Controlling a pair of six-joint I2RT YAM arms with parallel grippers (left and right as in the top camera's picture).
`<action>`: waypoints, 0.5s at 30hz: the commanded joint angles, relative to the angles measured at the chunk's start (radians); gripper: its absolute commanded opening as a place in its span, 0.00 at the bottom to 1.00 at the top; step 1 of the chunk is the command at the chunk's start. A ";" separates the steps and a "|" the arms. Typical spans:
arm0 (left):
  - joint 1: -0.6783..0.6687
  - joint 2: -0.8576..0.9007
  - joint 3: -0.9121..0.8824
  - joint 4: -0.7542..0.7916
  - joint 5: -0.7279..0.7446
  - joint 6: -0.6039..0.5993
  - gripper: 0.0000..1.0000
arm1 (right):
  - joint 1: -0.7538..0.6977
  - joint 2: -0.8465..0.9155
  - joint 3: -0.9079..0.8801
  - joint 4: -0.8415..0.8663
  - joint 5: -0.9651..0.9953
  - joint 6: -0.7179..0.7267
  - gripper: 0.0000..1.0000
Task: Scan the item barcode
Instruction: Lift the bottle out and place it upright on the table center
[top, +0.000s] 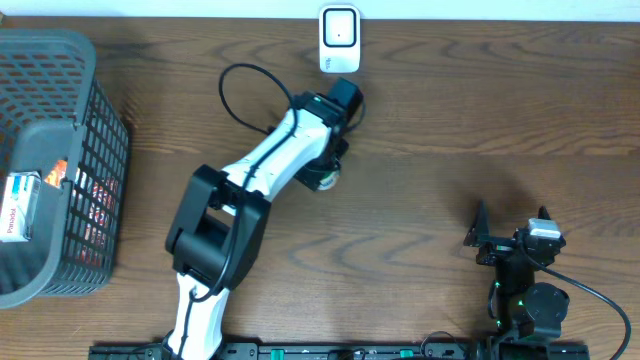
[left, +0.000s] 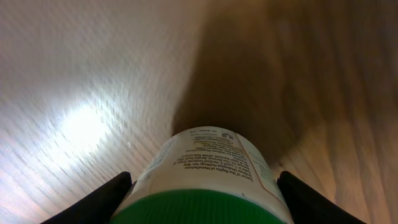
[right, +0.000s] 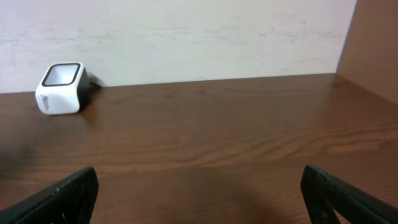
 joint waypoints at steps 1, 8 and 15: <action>-0.030 0.003 0.001 0.010 -0.040 -0.274 0.80 | -0.006 -0.006 -0.001 -0.003 -0.003 0.010 0.99; -0.070 -0.039 0.032 -0.026 -0.123 -0.126 0.99 | -0.006 -0.006 -0.001 -0.003 -0.003 0.010 0.99; -0.047 -0.255 0.043 -0.056 -0.212 0.166 0.99 | -0.006 -0.006 -0.001 -0.003 -0.003 0.010 0.99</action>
